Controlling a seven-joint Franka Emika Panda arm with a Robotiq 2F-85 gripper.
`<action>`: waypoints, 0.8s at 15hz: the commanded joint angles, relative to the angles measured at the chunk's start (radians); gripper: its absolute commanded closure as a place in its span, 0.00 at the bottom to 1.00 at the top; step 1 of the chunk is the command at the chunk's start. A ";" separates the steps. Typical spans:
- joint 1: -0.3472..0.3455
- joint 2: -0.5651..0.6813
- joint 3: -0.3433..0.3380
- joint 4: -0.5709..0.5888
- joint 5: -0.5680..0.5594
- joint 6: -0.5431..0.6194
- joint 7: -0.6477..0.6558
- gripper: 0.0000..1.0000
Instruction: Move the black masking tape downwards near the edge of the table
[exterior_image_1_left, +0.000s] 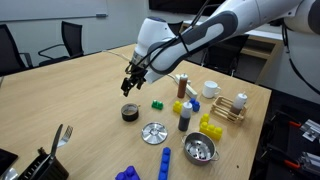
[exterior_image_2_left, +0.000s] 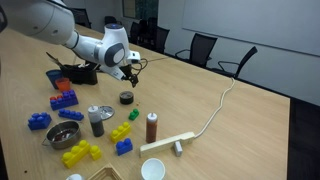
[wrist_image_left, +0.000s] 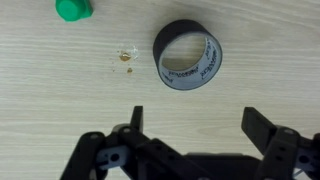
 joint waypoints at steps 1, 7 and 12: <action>0.012 0.075 -0.006 0.117 0.010 -0.032 -0.028 0.00; 0.028 0.183 -0.026 0.211 -0.001 -0.053 -0.025 0.00; 0.048 0.254 -0.062 0.293 -0.027 -0.091 -0.018 0.00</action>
